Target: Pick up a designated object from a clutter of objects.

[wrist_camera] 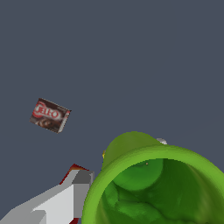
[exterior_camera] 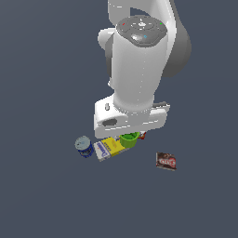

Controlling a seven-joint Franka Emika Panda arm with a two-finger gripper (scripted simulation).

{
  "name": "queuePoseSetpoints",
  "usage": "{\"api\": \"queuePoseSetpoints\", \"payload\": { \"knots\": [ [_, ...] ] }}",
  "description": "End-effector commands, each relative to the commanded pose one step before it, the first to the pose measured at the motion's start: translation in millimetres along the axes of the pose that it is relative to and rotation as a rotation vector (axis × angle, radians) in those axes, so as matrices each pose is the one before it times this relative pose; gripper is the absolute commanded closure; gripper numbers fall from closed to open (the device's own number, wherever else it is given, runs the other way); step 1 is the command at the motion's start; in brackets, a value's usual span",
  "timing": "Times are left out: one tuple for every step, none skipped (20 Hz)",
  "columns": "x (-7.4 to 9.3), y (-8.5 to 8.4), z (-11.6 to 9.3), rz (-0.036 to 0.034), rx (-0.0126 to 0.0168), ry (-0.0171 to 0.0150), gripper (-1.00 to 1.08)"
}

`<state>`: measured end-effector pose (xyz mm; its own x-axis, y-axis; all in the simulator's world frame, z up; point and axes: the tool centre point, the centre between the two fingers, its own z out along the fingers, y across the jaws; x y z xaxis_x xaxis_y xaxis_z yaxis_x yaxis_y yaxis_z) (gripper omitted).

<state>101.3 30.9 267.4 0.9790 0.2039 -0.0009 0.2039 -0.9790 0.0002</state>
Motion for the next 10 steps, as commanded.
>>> {"api": "queuePoseSetpoints", "payload": {
  "knots": [
    [-0.2, -4.28, -30.31, 0.0001, -0.00014, 0.00047, 1.08],
    [0.17, -1.61, -11.34, 0.0, 0.0, 0.0, 1.08],
    [0.21, -1.59, -11.18, 0.0, 0.0, 0.0, 1.08],
    [0.25, -1.56, -11.02, 0.0, 0.0, 0.0, 1.08],
    [0.29, -1.5, -10.64, 0.0, 0.0, 0.0, 1.08],
    [0.33, -1.41, -10.01, 0.0, 0.0, 0.0, 1.08],
    [0.35, -1.31, -9.35, 0.0, 0.0, 0.0, 1.08],
    [0.35, -1.22, -8.7, 0.0, 0.0, 0.0, 1.08],
    [0.35, -1.13, -8.07, 0.0, 0.0, 0.0, 1.08],
    [0.36, -1.04, -7.46, 0.0, 0.0, 0.0, 1.08]
  ]
}}
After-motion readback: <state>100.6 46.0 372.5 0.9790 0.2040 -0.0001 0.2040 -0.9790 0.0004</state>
